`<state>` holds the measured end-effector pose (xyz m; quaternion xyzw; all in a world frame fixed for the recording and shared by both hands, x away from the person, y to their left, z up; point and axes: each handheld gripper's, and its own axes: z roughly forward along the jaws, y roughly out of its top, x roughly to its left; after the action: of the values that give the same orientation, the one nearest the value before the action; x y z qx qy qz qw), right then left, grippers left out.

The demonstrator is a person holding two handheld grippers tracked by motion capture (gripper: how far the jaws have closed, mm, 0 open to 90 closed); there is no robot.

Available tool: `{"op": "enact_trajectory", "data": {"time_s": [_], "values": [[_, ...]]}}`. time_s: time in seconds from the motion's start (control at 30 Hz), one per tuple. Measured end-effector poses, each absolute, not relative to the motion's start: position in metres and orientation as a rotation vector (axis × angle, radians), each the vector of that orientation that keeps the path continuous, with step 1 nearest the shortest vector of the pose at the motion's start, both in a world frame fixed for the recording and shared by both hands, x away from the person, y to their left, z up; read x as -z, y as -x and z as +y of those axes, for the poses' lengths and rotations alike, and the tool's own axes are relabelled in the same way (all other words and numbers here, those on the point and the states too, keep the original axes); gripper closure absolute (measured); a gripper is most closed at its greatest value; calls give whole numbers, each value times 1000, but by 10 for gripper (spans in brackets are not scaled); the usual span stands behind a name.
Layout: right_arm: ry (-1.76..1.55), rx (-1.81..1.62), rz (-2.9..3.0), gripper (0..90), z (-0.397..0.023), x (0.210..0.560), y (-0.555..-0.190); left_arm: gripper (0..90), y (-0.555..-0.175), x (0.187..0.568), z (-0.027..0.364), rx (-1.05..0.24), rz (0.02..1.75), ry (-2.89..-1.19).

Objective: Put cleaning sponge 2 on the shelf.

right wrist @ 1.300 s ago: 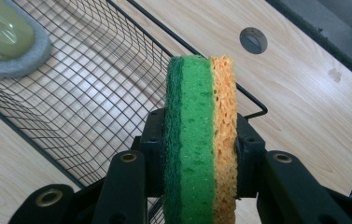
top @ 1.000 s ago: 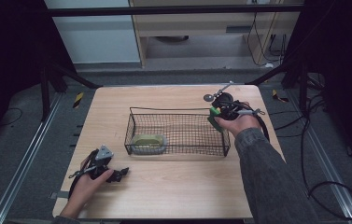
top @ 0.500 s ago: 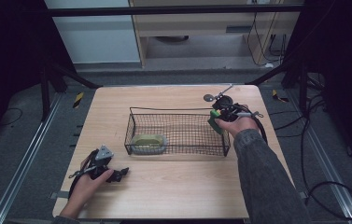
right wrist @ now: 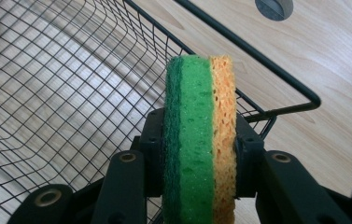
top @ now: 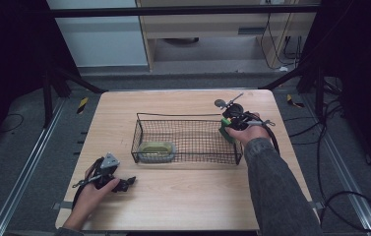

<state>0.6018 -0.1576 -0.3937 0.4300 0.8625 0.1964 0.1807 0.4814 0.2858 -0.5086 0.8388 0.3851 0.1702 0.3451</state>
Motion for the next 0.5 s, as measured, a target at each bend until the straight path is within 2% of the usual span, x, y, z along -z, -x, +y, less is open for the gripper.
{"op": "enact_trajectory", "data": {"time_s": [0.5], "values": [[-1202, -514, 2449, 645, -154, 409, -604, 0, -481, 509, 286, -442, 998, -2178]]}}
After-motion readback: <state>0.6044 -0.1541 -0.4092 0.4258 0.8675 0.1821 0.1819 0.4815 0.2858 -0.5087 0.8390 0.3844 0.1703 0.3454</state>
